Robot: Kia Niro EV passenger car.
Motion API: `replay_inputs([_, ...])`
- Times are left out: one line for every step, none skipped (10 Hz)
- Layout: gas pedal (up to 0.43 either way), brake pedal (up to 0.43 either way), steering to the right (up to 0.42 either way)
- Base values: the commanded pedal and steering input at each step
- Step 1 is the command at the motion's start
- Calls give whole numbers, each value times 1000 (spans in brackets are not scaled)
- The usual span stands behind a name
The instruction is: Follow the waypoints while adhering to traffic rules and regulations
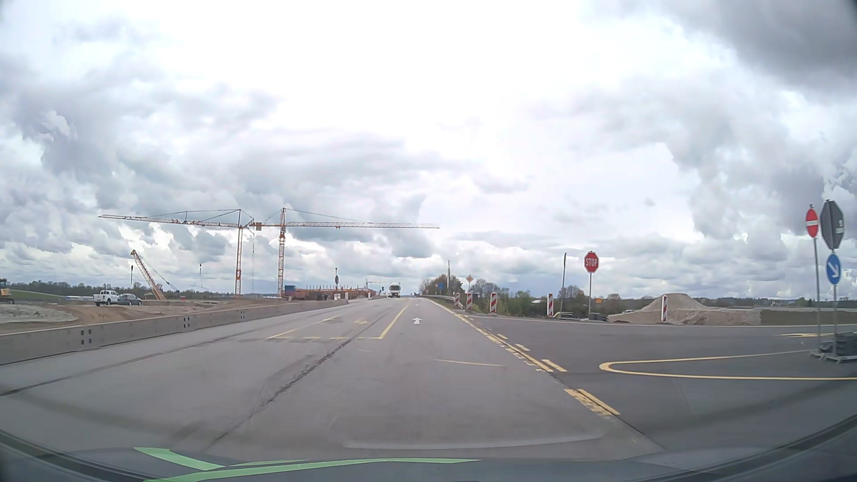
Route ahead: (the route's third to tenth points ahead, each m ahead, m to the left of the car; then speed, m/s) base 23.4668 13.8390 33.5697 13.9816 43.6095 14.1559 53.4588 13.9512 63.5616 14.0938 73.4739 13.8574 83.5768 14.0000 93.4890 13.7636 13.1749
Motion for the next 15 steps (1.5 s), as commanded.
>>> replay_inputs([138,0,2])
replay_inputs([138,0,1])
replay_inputs([138,0,1])
replay_inputs([138,0,1])
replay_inputs([138,0,1])
replay_inputs([138,0,0])
replay_inputs([138,0,0])
replay_inputs([138,0,1])
replay_inputs([138,0,1])
replay_inputs([138,0,1])
replay_inputs([138,0,1])
replay_inputs([138,0,1])
replay_inputs([138,0,1])
replay_inputs([138,0,0])
replay_inputs([138,0,1])
